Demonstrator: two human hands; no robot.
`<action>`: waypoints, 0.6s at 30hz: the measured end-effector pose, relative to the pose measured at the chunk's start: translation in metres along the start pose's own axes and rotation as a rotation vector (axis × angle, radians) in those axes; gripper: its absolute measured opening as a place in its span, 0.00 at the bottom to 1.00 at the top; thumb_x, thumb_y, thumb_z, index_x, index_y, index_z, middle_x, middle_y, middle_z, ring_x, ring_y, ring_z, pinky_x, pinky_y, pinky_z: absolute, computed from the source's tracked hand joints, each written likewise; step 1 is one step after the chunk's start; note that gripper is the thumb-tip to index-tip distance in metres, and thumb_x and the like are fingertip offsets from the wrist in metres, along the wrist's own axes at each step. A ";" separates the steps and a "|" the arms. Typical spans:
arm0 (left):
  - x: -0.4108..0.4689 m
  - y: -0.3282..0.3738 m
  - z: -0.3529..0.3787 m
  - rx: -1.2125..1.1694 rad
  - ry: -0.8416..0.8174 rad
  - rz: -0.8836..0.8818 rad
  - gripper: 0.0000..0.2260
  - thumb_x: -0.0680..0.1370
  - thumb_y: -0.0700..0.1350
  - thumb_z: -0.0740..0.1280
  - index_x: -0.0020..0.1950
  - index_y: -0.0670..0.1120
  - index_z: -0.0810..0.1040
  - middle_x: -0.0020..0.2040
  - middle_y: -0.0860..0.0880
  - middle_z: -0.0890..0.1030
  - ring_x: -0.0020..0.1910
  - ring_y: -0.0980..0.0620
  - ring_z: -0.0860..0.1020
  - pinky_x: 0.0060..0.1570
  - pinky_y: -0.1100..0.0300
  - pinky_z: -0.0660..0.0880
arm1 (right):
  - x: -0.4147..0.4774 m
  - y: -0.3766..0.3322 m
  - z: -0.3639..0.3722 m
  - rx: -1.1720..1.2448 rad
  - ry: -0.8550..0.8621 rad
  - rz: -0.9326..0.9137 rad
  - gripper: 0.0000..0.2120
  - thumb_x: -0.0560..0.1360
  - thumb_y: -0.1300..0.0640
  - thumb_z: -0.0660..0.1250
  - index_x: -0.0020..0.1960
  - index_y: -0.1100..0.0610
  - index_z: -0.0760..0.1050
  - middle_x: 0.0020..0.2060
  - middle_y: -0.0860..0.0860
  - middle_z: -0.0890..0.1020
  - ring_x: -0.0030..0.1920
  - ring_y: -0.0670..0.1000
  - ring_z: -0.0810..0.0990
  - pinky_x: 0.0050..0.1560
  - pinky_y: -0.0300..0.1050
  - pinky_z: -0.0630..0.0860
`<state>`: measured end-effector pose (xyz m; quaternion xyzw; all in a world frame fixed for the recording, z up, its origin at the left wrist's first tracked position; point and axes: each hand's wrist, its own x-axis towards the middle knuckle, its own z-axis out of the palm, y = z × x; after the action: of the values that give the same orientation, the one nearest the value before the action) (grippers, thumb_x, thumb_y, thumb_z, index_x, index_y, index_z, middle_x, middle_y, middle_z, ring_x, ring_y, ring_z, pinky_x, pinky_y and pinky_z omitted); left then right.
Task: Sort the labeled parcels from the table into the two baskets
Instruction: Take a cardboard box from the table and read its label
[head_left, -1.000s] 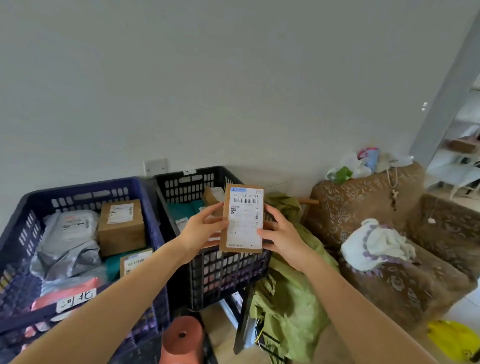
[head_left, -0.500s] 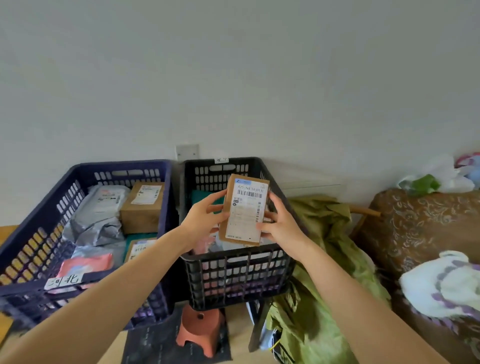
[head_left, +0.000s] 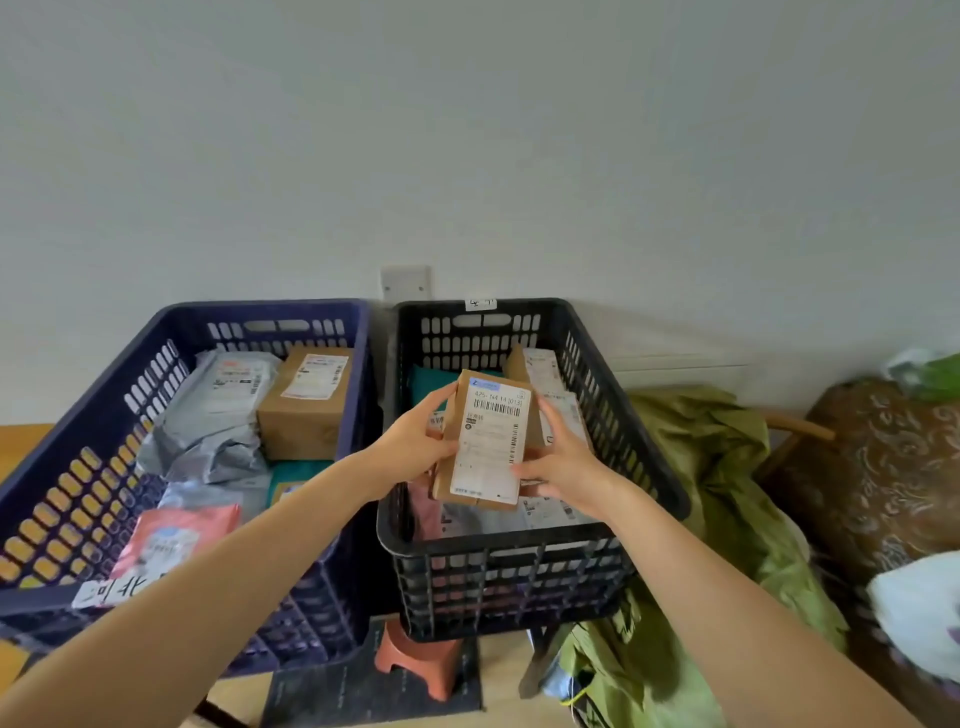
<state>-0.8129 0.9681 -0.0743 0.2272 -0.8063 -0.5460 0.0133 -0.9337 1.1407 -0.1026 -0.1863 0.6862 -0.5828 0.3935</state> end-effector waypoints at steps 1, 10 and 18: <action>0.005 -0.002 0.000 0.020 -0.009 -0.015 0.32 0.79 0.41 0.66 0.74 0.66 0.55 0.52 0.54 0.81 0.45 0.59 0.82 0.33 0.68 0.77 | 0.005 0.002 0.000 0.000 -0.013 0.013 0.50 0.71 0.75 0.67 0.76 0.38 0.46 0.63 0.53 0.77 0.57 0.53 0.79 0.45 0.52 0.82; 0.021 -0.014 -0.001 0.127 -0.043 -0.118 0.35 0.79 0.41 0.66 0.74 0.68 0.51 0.54 0.55 0.78 0.48 0.59 0.79 0.30 0.70 0.74 | 0.036 0.016 -0.009 -0.004 -0.187 0.123 0.53 0.71 0.75 0.68 0.76 0.36 0.43 0.59 0.54 0.80 0.51 0.51 0.84 0.37 0.48 0.82; 0.019 -0.014 0.011 0.240 -0.058 -0.129 0.38 0.78 0.46 0.68 0.76 0.62 0.44 0.52 0.62 0.75 0.42 0.64 0.77 0.33 0.72 0.72 | 0.057 0.021 -0.012 -0.075 -0.268 0.200 0.48 0.71 0.72 0.70 0.77 0.40 0.49 0.60 0.58 0.80 0.55 0.58 0.82 0.52 0.63 0.79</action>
<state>-0.8277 0.9665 -0.0959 0.2627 -0.8495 -0.4517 -0.0725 -0.9741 1.1133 -0.1410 -0.2076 0.6639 -0.4845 0.5304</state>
